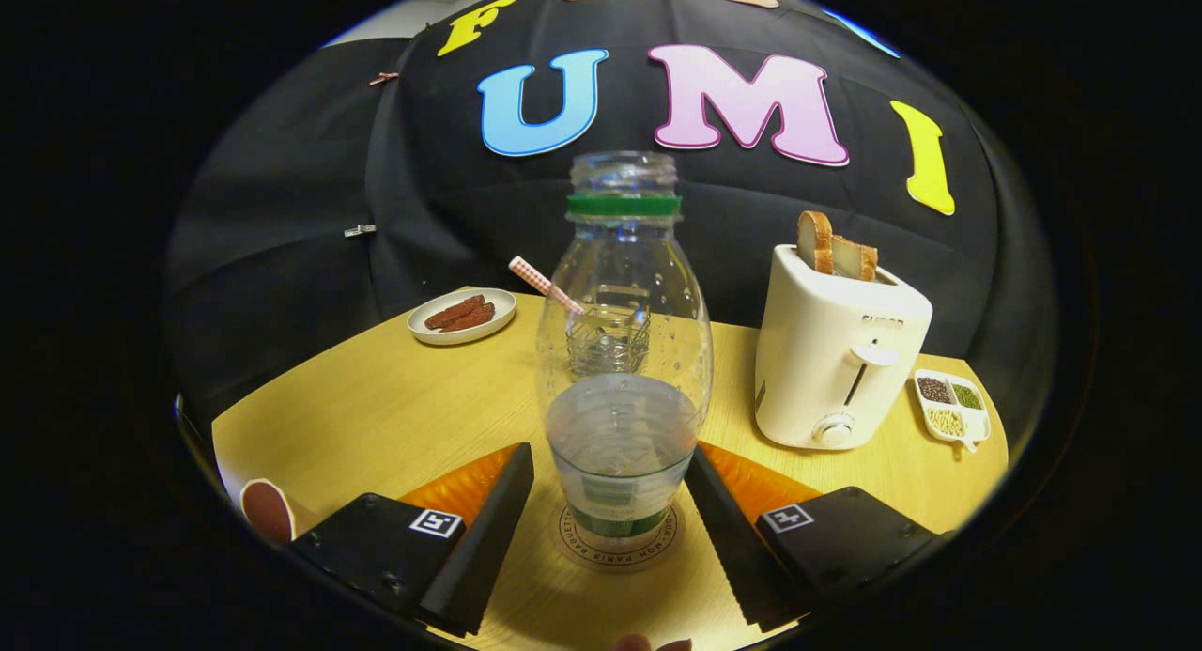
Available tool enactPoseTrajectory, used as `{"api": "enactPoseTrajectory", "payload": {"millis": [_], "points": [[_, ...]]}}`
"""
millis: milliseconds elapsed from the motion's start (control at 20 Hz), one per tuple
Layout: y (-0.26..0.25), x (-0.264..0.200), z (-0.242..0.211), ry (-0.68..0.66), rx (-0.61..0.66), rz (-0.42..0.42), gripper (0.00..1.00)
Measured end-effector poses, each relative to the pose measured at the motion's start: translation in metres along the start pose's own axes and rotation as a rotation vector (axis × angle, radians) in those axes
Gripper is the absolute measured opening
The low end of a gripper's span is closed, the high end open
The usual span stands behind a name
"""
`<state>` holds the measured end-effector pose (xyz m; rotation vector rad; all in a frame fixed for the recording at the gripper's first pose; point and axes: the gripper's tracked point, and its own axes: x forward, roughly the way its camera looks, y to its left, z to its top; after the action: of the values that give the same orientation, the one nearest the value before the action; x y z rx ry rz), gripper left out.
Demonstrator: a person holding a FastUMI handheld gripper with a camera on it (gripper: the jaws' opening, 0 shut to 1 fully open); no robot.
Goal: Take the bottle from table, then pour the juice into the cup, finally place the bottle on the coaster
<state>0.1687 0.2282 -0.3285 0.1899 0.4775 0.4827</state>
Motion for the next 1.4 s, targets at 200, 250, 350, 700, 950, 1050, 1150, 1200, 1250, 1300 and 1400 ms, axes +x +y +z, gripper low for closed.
{"api": "enactPoseTrajectory", "payload": {"millis": [200, 250, 350, 700, 950, 1050, 1150, 1200, 1250, 1300, 1400], "points": [[0.011, -0.036, 0.011, -0.031, -0.004, 0.019, 0.99], [0.012, -0.047, 0.013, -0.033, -0.024, 0.015, 0.99], [0.018, -0.069, 0.021, -0.044, -0.042, 0.021, 0.99], [0.049, -0.152, 0.078, -0.129, -0.082, 0.039, 0.98], [0.063, -0.206, 0.124, -0.196, -0.105, 0.047, 0.96], [0.064, -0.223, 0.138, -0.212, -0.102, 0.036, 0.96], [0.063, -0.24, 0.148, -0.221, -0.096, 0.023, 0.96], [0.061, -0.246, 0.153, -0.224, -0.095, 0.011, 0.96], [0.057, -0.254, 0.157, -0.228, -0.09, -0.007, 0.96], [0.053, -0.261, 0.16, -0.23, -0.081, -0.027, 0.96], [0.044, -0.274, 0.163, -0.229, -0.051, -0.071, 0.95]]}}
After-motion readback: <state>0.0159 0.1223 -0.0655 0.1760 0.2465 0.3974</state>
